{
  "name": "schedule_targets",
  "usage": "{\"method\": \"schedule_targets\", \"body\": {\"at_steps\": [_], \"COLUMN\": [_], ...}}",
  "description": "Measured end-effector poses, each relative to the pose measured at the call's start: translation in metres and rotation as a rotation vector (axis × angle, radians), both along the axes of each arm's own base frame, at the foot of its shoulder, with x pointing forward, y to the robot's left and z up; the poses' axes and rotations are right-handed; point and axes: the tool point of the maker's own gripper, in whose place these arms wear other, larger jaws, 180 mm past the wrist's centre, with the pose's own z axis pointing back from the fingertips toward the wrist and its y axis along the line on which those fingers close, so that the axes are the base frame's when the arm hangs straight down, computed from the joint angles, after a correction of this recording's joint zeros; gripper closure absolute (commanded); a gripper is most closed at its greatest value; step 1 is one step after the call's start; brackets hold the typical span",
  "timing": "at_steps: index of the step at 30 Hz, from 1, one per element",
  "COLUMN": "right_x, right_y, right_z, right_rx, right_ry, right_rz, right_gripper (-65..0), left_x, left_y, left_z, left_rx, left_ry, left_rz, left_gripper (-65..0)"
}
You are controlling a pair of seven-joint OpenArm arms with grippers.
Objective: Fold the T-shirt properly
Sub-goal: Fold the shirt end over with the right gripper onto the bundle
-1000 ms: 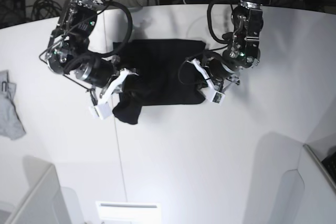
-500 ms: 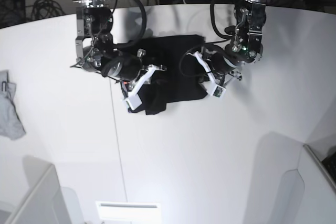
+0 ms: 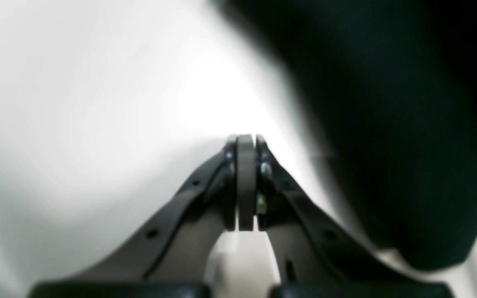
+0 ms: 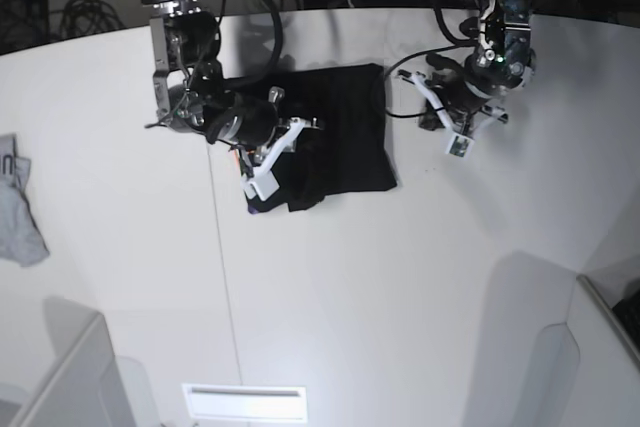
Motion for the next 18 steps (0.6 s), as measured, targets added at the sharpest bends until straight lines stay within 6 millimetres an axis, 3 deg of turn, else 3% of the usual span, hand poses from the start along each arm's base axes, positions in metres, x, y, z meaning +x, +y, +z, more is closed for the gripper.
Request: {"method": "schedule_targets", "body": {"at_steps": [6,13,18], "right_x": [0.000,-0.005,-0.008], "right_y": [0.001,0.007,0.024], "right_z": [0.001,0.000,0.005], "right_rx": [0.007,0.023,0.029], "right_ry": [-0.002,0.007,-0.006], "right_rz": [-0.005,-0.013,0.041], "right_gripper": [-31.2,-32.9,-32.6], "left_x": [-0.029,-0.053,-0.052], "left_y": [0.061,0.111,0.115], "left_z": [0.003,0.008,0.019], "left_rx": [0.084,0.152,0.172], "left_ry": [0.064,0.094,0.068], "left_rz": [0.026,0.124,0.126], "left_gripper": [0.0,0.0,0.0]}}
